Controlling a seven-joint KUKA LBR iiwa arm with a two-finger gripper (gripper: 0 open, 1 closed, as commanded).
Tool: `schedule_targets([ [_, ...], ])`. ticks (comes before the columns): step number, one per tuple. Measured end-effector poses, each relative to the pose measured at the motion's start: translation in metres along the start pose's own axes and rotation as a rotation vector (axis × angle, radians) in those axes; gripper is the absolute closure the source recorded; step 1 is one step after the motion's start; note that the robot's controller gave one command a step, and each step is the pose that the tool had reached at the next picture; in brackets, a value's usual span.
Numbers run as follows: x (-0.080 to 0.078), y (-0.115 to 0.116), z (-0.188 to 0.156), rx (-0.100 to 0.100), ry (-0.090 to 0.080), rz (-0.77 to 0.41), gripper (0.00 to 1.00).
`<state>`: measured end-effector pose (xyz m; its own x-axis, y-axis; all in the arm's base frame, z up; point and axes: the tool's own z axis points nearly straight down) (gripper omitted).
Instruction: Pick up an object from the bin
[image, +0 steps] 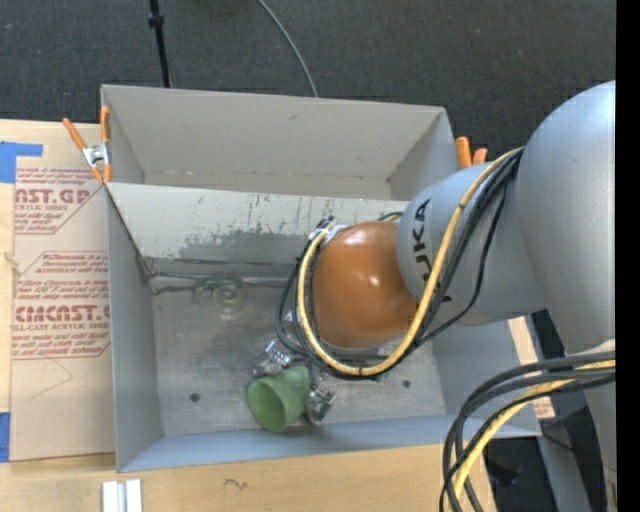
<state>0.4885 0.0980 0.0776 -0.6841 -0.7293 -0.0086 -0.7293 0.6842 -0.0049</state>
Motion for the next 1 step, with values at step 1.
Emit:
schedule_targets([
  [1, -0.0021, -0.0004, -0.0468, -0.003, 0.004, 0.001, 1.0],
])
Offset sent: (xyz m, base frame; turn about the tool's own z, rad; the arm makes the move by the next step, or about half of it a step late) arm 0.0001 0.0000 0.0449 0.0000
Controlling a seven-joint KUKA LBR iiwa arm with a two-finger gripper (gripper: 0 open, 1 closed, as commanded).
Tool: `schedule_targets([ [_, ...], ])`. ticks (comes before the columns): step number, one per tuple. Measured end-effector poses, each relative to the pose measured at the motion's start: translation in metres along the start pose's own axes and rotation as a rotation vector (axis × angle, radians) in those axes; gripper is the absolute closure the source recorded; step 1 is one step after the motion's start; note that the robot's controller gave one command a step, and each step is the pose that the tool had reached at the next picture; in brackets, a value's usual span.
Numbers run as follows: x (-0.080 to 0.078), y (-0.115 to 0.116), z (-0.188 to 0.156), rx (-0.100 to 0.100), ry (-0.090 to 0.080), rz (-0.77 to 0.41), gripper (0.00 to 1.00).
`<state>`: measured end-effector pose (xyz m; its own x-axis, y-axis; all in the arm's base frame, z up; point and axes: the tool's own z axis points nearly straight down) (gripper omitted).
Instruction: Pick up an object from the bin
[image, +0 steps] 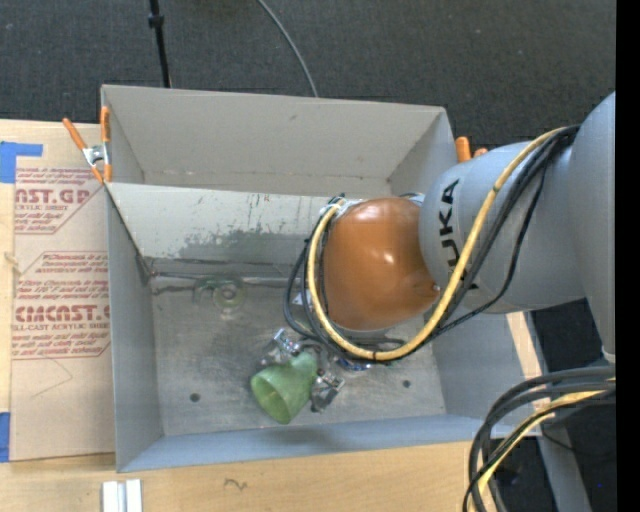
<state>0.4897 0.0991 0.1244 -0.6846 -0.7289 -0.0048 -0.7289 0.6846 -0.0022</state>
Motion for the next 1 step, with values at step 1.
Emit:
schedule_targets([
  [1, -0.0013, -0.0002, -0.0435, 0.0, 0.0, 0.001, 1.0],
])
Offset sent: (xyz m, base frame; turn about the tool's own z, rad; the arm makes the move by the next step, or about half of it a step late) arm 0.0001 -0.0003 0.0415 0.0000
